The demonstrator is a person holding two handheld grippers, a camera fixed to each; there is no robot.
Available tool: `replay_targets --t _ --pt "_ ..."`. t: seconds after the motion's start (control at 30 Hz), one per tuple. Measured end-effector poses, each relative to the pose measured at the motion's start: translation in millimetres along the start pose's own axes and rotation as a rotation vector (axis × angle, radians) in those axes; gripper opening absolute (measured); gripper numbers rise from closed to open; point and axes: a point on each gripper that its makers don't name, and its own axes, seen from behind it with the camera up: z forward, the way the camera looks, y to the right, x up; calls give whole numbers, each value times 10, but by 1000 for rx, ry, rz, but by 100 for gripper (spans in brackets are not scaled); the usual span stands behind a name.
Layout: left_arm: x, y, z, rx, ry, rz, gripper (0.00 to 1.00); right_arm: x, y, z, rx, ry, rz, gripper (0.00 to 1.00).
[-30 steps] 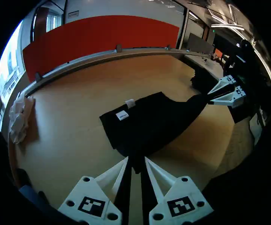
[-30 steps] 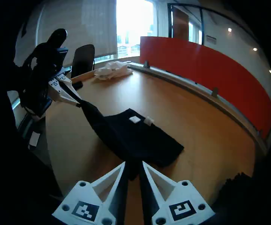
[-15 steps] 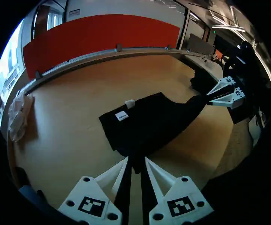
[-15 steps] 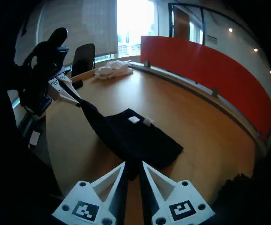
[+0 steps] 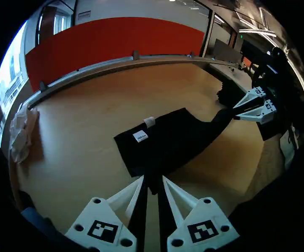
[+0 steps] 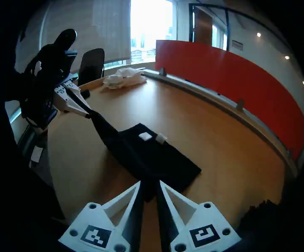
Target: Fold towel
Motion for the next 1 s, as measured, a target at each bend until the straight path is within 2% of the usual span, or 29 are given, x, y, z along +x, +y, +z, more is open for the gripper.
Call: replay_targets --t 0.17,0.53,0.73,1.0 --pt "86 -102 149 6 -4 -12 15 25 149 124 -11 -14 -7 18" --pt "221 -372 516 25 -23 -59 15 82 490 420 -27 -34 25 18" --pt "221 -425 689 30 -46 -68 15 40 612 541 -35 -54 28 18" --pt "186 -453 838 32 -65 -67 15 -71 695 655 -39 -78 48 18"
